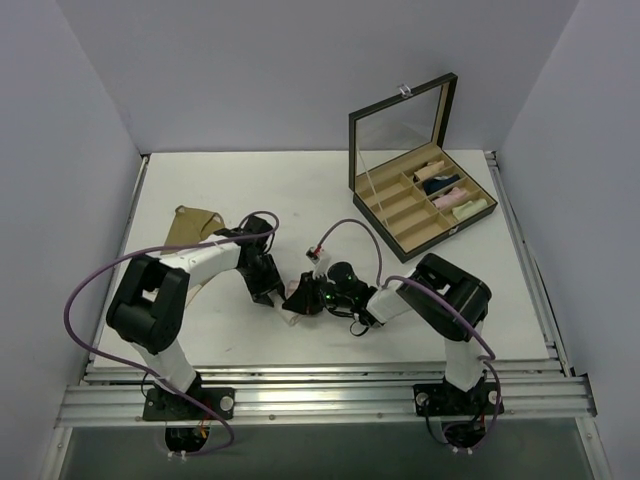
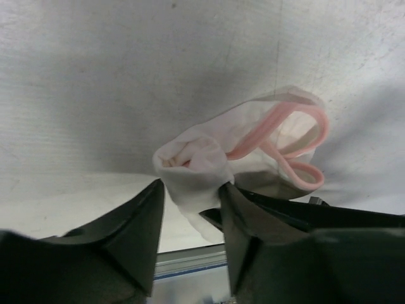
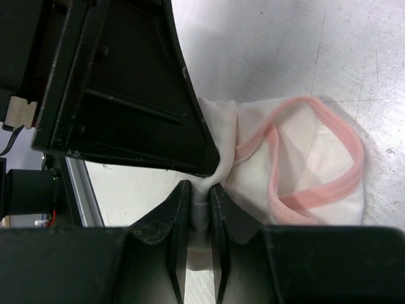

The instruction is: Roll the underwear

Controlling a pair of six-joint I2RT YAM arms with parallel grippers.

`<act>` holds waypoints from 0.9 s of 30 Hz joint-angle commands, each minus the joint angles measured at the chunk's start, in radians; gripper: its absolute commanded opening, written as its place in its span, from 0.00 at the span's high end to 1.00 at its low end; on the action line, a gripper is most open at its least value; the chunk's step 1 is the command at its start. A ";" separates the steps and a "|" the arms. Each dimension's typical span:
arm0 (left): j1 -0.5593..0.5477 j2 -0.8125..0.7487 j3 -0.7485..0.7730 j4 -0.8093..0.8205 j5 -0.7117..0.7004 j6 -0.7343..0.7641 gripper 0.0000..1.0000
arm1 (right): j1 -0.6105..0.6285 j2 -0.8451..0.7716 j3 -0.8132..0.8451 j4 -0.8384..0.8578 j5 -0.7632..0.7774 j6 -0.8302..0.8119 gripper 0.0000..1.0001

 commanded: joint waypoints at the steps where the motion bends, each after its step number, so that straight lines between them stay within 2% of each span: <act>1: -0.001 0.060 0.026 0.017 -0.079 -0.006 0.55 | -0.005 0.065 -0.010 -0.231 0.053 -0.079 0.92; 2: -0.005 0.064 0.024 0.014 -0.080 -0.006 0.60 | -0.005 0.063 -0.003 -0.240 0.058 -0.079 0.91; 3: -0.007 0.064 0.018 0.011 -0.084 -0.006 0.72 | -0.005 0.054 0.002 -0.264 0.064 -0.081 0.87; 5: -0.008 0.061 0.007 -0.001 -0.091 -0.003 0.80 | -0.005 0.039 0.020 -0.327 0.111 -0.093 0.82; 7: -0.010 0.064 0.007 -0.027 -0.110 0.002 0.87 | -0.001 -0.007 0.069 -0.472 0.156 -0.125 0.70; 8: -0.013 0.071 0.010 -0.055 -0.116 0.005 0.88 | 0.003 -0.033 0.083 -0.561 0.215 -0.133 0.63; 12: -0.033 0.103 0.062 -0.147 -0.149 0.022 0.92 | 0.066 -0.224 0.122 -0.709 0.388 -0.179 0.55; 14: -0.042 0.124 0.098 -0.196 -0.150 0.025 0.93 | 0.136 -0.268 0.148 -0.778 0.450 -0.225 0.53; 18: -0.056 0.158 0.159 -0.265 -0.160 0.039 0.94 | 0.242 -0.248 0.212 -0.846 0.608 -0.301 0.52; 24: -0.067 0.181 0.207 -0.320 -0.173 0.037 0.94 | 0.313 -0.173 0.304 -0.870 0.670 -0.387 0.50; 27: -0.074 0.189 0.223 -0.335 -0.176 0.036 0.94 | 0.336 -0.118 0.352 -0.892 0.752 -0.442 0.50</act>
